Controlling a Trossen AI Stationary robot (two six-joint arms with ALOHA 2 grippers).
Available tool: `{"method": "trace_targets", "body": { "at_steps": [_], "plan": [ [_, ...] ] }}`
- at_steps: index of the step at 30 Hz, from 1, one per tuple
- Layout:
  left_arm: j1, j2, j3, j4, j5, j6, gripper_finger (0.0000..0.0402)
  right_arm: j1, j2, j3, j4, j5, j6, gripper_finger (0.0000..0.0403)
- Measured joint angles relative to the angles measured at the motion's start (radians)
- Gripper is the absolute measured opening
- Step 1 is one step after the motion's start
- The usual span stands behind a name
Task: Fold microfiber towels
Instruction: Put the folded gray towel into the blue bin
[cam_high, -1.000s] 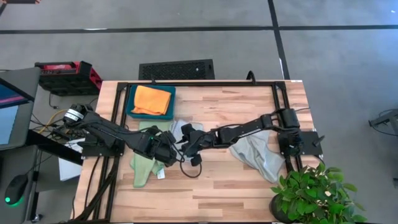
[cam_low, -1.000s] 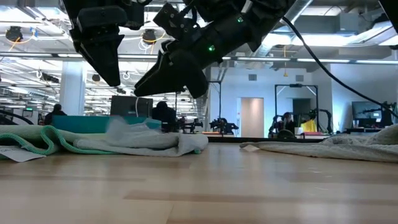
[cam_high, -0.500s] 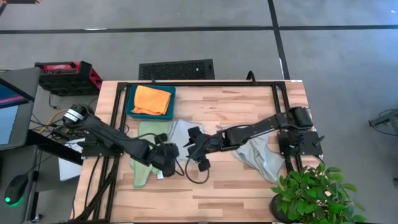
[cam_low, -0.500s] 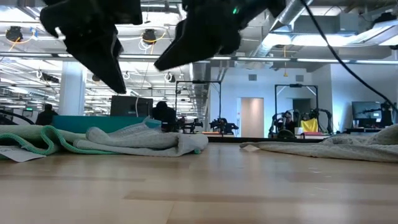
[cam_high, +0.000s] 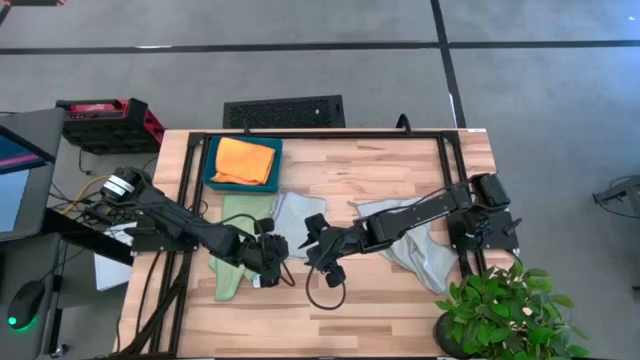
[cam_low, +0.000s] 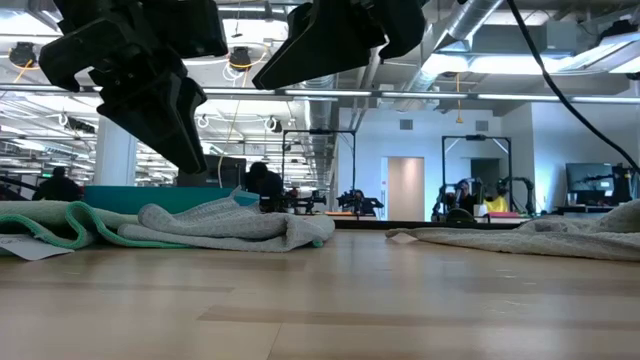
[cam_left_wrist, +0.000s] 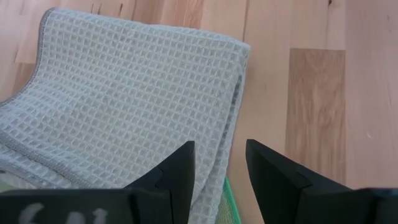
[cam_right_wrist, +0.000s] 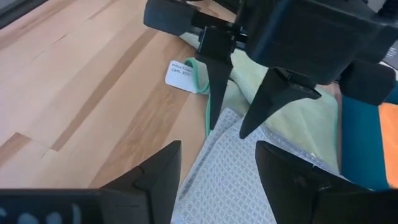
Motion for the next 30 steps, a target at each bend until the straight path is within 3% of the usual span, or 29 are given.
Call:
{"method": "trace_targets", "body": {
  "at_steps": [9, 30],
  "plan": [
    [0.000, 0.000, 0.000, 0.000, 0.000, -0.006, 0.0137, -0.001, 0.000, 0.000, 0.000, 0.000, 0.000, 0.0230],
    [-0.002, 0.240, 0.005, 0.110, -0.024, 0.130, 0.0137, -0.001, 0.000, 0.000, -0.025, 0.000, 0.008, 0.0230]
  ]
}}
